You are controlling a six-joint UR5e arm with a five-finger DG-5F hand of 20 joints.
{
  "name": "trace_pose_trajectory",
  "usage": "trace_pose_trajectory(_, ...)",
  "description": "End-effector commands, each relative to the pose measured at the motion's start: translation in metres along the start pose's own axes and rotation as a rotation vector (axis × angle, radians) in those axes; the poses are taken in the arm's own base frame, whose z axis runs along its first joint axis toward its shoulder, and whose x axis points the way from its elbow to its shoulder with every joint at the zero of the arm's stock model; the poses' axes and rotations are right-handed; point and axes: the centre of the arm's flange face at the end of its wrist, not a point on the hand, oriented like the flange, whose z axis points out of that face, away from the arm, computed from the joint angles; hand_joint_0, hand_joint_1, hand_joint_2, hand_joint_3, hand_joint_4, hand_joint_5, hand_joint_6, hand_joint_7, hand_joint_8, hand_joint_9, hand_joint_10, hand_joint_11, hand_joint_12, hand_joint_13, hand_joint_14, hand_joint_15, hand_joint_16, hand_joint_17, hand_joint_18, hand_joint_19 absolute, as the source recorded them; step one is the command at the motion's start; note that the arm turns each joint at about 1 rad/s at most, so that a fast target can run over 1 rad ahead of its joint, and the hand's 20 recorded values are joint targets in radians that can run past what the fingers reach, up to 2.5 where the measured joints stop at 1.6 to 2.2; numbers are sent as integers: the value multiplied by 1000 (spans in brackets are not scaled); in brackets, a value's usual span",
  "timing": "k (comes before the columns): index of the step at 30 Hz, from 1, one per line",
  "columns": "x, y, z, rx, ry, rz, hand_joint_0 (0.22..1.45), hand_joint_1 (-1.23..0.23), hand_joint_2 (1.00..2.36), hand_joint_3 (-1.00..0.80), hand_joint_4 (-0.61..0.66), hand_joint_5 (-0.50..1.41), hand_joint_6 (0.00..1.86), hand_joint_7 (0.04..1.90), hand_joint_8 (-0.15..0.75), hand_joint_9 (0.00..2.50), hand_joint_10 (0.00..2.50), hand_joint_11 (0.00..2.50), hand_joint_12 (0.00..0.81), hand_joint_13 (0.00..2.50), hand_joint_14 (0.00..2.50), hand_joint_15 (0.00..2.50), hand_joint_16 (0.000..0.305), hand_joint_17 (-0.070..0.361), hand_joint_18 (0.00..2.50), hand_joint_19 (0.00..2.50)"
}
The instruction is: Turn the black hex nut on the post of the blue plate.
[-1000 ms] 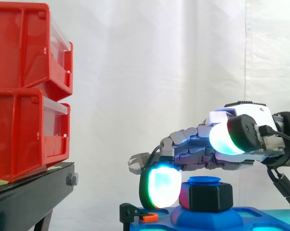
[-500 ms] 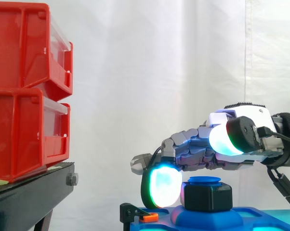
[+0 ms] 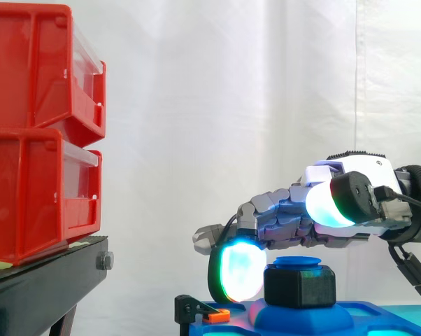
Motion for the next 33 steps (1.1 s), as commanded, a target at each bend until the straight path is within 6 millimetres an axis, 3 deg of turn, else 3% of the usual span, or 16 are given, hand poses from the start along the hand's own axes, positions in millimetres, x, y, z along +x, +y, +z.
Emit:
trace_pose_trajectory(1,-1,-1,-1,1,2,-2,513,-235,1000,-500,307,-172,504,1059,259,208,0,0,353,0,0,0,48,109,0,153)
trace_pose_trajectory(14,9,-5,-7,0,-3,-4,513,-235,1000,-500,308,-176,504,1044,259,210,0,0,353,0,0,0,48,108,0,152)
trace_pose_trajectory(29,7,-5,-5,-9,-19,-4,513,-240,1000,-500,310,-171,504,1060,259,210,0,0,352,0,0,0,48,108,0,151)
trace_pose_trajectory(33,6,-5,-5,-14,-24,0,492,-395,1000,-500,313,-188,503,1068,263,209,0,0,359,0,0,0,50,113,0,155)
